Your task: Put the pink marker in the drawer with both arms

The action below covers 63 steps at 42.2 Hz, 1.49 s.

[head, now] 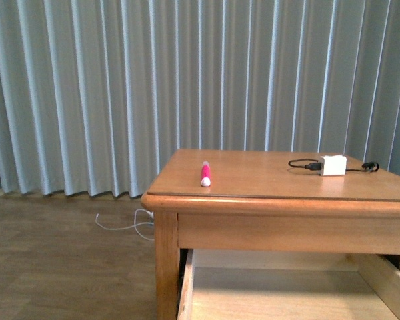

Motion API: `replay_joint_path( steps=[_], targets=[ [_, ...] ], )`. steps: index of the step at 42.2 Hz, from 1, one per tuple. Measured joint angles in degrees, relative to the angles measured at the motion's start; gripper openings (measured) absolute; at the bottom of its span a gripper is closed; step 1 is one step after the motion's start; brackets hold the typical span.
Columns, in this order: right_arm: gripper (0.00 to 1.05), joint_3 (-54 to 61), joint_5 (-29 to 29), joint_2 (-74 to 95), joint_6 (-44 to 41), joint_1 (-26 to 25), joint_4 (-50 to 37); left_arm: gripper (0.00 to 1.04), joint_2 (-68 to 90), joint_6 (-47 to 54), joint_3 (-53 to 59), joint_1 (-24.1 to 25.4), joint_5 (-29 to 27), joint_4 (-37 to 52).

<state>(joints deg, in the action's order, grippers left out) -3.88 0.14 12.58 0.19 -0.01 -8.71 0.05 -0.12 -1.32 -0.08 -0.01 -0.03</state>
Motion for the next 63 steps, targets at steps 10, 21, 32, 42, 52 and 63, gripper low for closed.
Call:
replay_joint_path(
  steps=[10, 21, 32, 42, 52, 63],
  targets=[
    [0.96, 0.0, 0.0, 0.0, 0.0, 0.0, 0.0, 0.99, 15.3, 7.6, -9.5, 3.0, 18.2, -16.7],
    [0.96, 0.0, 0.0, 0.0, 0.0, 0.0, 0.0, 0.99, 40.6, 8.1, -28.2, 1.9, 15.3, 0.2],
    [0.96, 0.0, 0.0, 0.0, 0.0, 0.0, 0.0, 0.99, 67.1, 9.1, -47.7, -6.1, 8.8, 8.9],
    [0.96, 0.0, 0.0, 0.0, 0.0, 0.0, 0.0, 0.99, 92.0, 6.4, -71.8, -13.5, 4.9, 6.8],
    [0.96, 0.0, 0.0, 0.0, 0.0, 0.0, 0.0, 0.99, 112.7, -1.5, -94.5, -17.5, 2.5, -2.9],
    [0.96, 0.0, 0.0, 0.0, 0.0, 0.0, 0.0, 0.99, 122.6, -4.5, -107.2, -20.0, 1.0, -8.3]
  ],
)
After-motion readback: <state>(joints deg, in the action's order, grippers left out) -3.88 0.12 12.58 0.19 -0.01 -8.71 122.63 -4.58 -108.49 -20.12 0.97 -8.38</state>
